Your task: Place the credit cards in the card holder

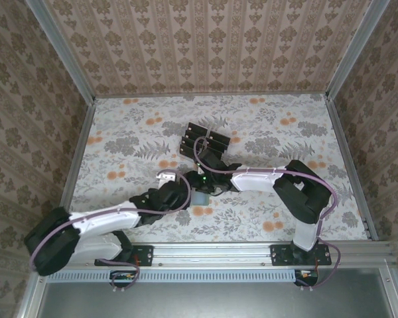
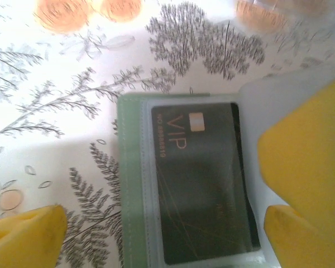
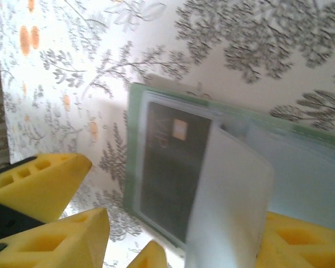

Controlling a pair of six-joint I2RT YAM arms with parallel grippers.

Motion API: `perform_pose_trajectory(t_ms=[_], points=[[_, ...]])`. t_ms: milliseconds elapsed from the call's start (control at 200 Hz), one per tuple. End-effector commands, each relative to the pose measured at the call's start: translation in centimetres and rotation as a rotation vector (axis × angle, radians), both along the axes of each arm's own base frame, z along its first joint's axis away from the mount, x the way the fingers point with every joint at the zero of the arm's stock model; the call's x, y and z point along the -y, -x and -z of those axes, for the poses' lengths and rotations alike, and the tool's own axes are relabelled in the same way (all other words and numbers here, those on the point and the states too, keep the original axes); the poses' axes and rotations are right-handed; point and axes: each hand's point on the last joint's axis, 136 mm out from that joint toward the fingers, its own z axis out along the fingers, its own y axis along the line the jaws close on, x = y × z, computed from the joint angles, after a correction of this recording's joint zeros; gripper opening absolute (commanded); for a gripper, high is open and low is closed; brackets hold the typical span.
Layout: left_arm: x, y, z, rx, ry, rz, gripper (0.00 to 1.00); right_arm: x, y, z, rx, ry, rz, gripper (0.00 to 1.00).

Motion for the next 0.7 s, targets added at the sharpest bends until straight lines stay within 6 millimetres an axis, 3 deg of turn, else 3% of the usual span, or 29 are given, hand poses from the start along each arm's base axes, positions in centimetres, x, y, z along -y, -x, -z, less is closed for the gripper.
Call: perform_pose_trajectory(t_ms=[0,200,480,585,695], points=[[-2.6,0.2,-1.5,0.049,0.026,-0.107,1.0,-1.4,0.3,-0.7,-0.013,-0.004,-0.021,0.63],[-4.1,0.4,-3.5,0.093,0.092,-0.16,1.0,-3.3,0.1,0.2,-0.021,0.023,-0.044,0.64],[-4.4,0.3,-4.1,0.084,0.113,-0.177,1.0,-4.8,-0.7,2.8,-0.047,0.071,-0.059,0.64],[-4.5,0.2,-4.1,0.076,0.111,-0.181,1.0,-5.1,-0.7,2.3,-0.041,0.064,-0.077,0.64],[-4.7,0.1,-3.9,0.061,0.109,-0.189,1.0,-5.2,-0.9,0.4,-0.02,0.037,-0.088,0.64]])
